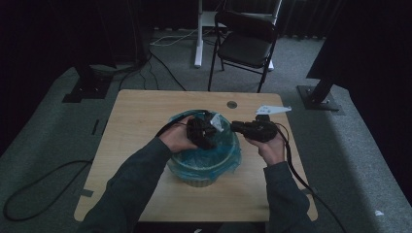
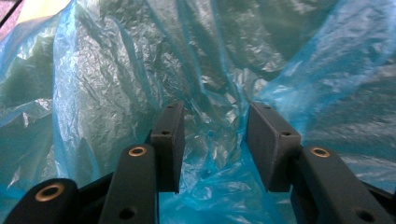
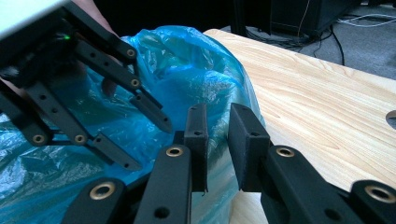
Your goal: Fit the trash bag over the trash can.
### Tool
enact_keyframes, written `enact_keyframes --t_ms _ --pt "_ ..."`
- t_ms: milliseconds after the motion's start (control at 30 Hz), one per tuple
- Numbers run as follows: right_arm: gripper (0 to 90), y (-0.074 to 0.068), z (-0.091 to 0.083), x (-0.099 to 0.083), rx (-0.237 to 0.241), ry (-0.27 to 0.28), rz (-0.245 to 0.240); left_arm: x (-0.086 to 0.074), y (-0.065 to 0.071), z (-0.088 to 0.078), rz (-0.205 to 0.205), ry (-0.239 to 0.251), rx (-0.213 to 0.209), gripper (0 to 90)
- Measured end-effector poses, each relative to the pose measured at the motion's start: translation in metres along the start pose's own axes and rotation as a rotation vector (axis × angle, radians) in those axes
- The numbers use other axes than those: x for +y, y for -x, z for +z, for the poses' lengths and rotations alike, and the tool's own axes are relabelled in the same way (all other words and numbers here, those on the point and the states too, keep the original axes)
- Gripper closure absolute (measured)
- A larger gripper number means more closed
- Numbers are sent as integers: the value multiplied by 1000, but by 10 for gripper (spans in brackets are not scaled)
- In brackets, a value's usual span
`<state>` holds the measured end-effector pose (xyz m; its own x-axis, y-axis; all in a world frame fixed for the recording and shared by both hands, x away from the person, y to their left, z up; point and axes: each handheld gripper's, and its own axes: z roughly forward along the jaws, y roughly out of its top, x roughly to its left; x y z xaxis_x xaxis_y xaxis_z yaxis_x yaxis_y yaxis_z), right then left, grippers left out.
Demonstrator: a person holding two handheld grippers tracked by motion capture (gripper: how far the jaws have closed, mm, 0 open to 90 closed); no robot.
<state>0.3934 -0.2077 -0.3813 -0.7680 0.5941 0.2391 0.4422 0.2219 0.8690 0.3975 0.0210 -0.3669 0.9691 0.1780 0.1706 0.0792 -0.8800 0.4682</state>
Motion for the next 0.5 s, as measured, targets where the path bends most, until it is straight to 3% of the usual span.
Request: enact_keyframes --t_ms 500 --pt "775 0 0 0 3 -1 2 1 0 18 28 -125 52 557"
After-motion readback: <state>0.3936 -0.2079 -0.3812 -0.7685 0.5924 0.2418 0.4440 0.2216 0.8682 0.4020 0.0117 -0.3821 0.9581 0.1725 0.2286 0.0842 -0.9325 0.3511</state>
